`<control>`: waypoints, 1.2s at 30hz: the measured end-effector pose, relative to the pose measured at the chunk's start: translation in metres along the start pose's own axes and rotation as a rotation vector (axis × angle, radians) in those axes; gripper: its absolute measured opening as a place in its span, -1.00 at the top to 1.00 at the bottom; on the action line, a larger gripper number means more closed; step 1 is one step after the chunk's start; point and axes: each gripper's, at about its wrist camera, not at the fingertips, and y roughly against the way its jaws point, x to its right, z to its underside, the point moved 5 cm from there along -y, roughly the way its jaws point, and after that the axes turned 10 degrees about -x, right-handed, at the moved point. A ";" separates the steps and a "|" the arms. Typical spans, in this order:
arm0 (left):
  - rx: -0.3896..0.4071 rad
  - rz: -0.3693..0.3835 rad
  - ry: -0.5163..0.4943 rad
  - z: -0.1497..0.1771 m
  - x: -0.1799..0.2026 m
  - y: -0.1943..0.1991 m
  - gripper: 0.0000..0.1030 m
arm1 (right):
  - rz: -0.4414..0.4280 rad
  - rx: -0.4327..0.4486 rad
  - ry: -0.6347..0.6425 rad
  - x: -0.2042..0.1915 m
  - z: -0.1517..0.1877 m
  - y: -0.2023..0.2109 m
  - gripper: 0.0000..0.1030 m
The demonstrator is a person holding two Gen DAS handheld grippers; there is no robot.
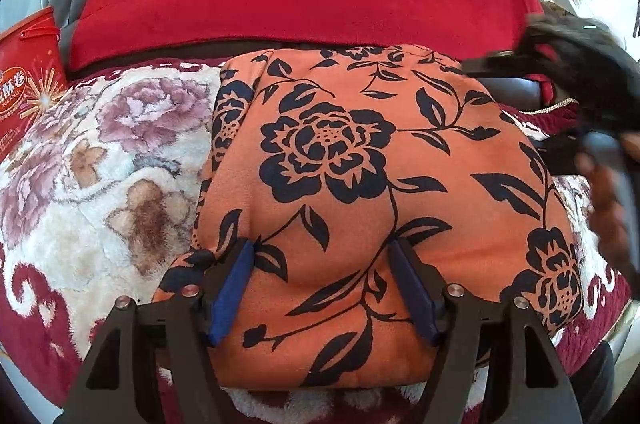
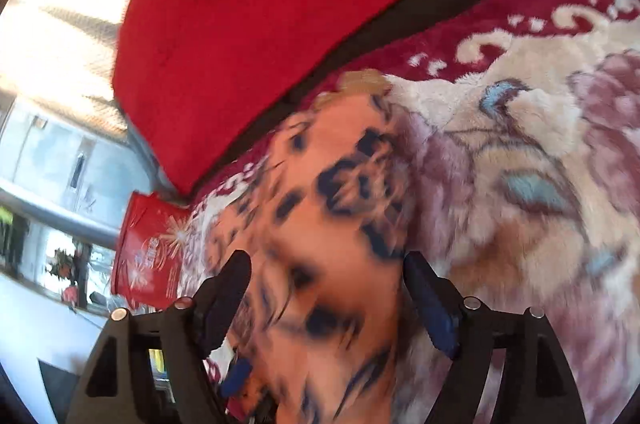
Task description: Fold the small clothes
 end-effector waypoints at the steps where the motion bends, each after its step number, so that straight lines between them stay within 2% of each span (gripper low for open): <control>1: -0.002 0.002 0.000 0.000 0.000 0.000 -0.40 | 0.015 -0.005 -0.021 0.007 -0.008 -0.005 -0.21; 2: -0.005 0.006 -0.001 0.000 -0.001 0.000 -0.40 | 0.020 -0.026 -0.018 0.005 -0.011 -0.010 0.23; 5: -0.008 0.017 0.008 0.000 -0.003 0.000 -0.40 | 0.189 0.094 0.225 -0.044 0.002 0.011 0.30; 6: -0.007 0.014 0.012 0.000 -0.003 -0.001 -0.41 | 0.246 0.112 0.269 -0.051 0.006 0.009 0.31; 7: -0.005 0.006 0.010 0.000 -0.002 -0.001 -0.41 | 0.305 0.094 0.266 -0.045 0.005 0.001 0.30; 8: -0.006 -0.002 0.005 0.000 0.000 -0.001 -0.41 | 0.307 0.067 0.222 -0.035 0.003 -0.004 0.27; 9: -0.010 -0.004 0.001 0.000 0.001 0.000 -0.41 | 0.274 0.047 0.160 -0.025 0.002 -0.006 0.20; 10: -0.014 0.001 0.005 0.000 0.000 0.000 -0.41 | 0.200 0.053 0.085 -0.015 0.005 0.003 0.02; 11: -0.019 0.013 0.014 -0.001 -0.002 0.000 -0.41 | 0.169 0.057 0.070 -0.017 0.009 0.006 -0.30; 13: -0.021 0.020 0.017 -0.001 -0.003 -0.001 -0.41 | 0.138 0.071 0.091 -0.026 0.028 0.016 -0.54; 16: -0.023 0.008 0.018 -0.002 -0.002 -0.002 -0.42 | 0.102 0.020 0.126 -0.018 0.071 0.032 -0.56; 19: -0.022 0.008 0.021 -0.002 -0.001 -0.003 -0.42 | 0.126 -0.041 0.107 0.002 0.101 0.021 -0.55; 21: -0.029 0.009 0.016 -0.002 0.000 -0.003 -0.42 | 0.124 -0.062 0.147 -0.002 0.109 0.017 0.12; 22: -0.032 0.009 0.013 -0.001 -0.001 -0.003 -0.42 | 0.201 -0.031 0.228 -0.018 0.114 0.025 0.24; 24: -0.041 0.023 0.029 -0.003 -0.003 -0.003 -0.42 | 0.341 0.050 0.387 -0.053 0.130 0.040 0.30; 25: -0.045 0.030 0.040 -0.004 -0.005 -0.004 -0.42 | 0.374 0.071 0.426 -0.064 0.134 0.040 0.30; 27: -0.052 0.034 0.049 -0.004 -0.006 -0.005 -0.42 | 0.435 0.064 0.417 -0.051 0.131 0.030 0.30; 28: -0.053 0.030 0.044 -0.004 -0.005 -0.005 -0.42 | 0.424 0.025 0.349 -0.034 0.128 0.022 0.20; 29: -0.056 0.021 0.030 -0.004 -0.003 -0.006 -0.42 | 0.381 0.015 0.268 -0.016 0.127 0.030 -0.09; 31: -0.061 0.019 0.026 -0.005 -0.003 -0.006 -0.42 | 0.294 0.027 0.158 -0.005 0.132 0.041 -0.50; 34: -0.065 0.028 0.037 -0.007 -0.006 -0.008 -0.43 | 0.260 0.059 0.206 -0.011 0.143 0.065 -0.50; 36: -0.060 0.016 0.038 -0.006 -0.005 -0.008 -0.43 | 0.255 0.037 0.237 -0.013 0.156 0.060 -0.47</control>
